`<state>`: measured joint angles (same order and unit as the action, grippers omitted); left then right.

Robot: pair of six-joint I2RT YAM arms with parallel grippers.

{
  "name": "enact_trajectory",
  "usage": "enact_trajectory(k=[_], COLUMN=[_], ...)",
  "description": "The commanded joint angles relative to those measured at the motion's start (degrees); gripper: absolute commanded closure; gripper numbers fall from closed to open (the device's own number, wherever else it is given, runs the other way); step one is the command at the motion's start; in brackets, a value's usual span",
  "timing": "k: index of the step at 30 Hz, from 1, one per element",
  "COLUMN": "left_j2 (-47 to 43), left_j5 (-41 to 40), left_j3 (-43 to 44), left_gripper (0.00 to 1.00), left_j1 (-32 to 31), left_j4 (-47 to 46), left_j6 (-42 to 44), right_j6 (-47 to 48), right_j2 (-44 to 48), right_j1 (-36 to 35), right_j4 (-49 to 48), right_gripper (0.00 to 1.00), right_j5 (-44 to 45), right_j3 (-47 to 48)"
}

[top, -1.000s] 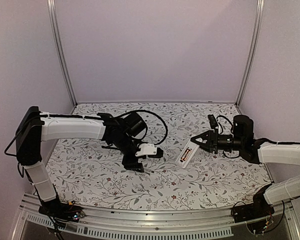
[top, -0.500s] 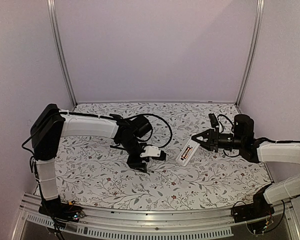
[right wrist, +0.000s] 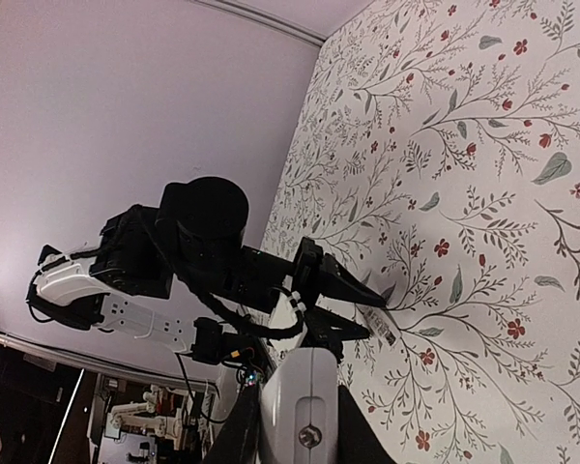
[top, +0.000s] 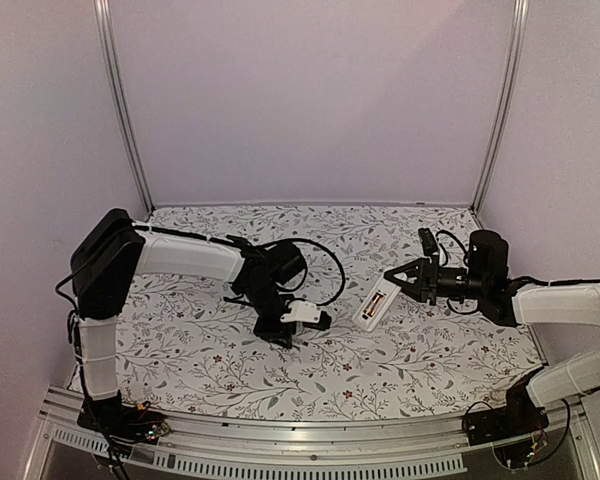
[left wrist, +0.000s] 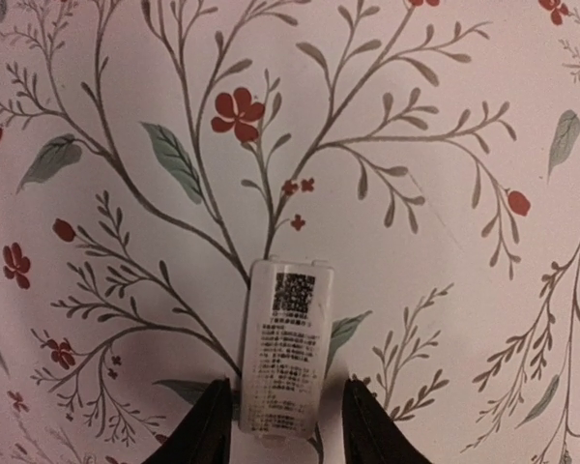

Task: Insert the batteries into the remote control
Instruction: Pick up the battery cover from the center of the board.

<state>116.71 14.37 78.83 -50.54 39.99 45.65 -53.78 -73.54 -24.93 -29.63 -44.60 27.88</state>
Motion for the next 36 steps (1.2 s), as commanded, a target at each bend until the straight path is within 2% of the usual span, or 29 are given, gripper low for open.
enact_trajectory(k=[1, 6, 12, 18, 25, 30, 33, 36], left_j2=[-0.9, -3.2, -9.5, -18.5, -24.9, -26.0, -24.4, -20.3], left_j5=[-2.8, -5.1, -6.5, -5.8, -8.0, -12.2, -14.0, -20.4], left_j3=[-2.6, -5.2, -7.6, -6.8, -1.1, 2.1, 3.9, 8.7], left_gripper=[0.64, 0.75, 0.82, 0.85, 0.90, 0.86, 0.85, 0.85], left_j1=[-1.1, -2.1, -4.5, -6.6, -9.0, -12.3, -14.2, -16.3], left_j4=[-0.4, -2.6, -5.0, -2.8, -0.5, -0.8, -0.6, 3.1], left_j6=[0.2, -2.2, -11.3, -28.0, -50.1, -59.2, -61.4, -61.8], right_j6=[-0.8, -1.2, -2.0, -4.5, -5.7, -6.8, -7.7, -8.6], right_j2=[-0.8, -1.0, -1.1, -2.1, -3.7, -5.4, -6.4, -6.6], right_j1=[0.5, 0.5, 0.4, 0.0, -3.8, -6.5, -7.8, -9.3], right_j4=[-2.9, -3.5, -4.6, -8.2, -9.1, -10.3, -11.2, -11.3], right_gripper=[1.00, 1.00, 1.00, 1.00, 1.00, 1.00, 1.00, 1.00], right_j5=[-1.1, -0.8, -0.2, 0.5, 4.2, 8.3, 10.2, 12.5], right_j3=[-0.8, -1.3, -2.1, -2.3, -0.3, 0.6, 1.1, 1.1])
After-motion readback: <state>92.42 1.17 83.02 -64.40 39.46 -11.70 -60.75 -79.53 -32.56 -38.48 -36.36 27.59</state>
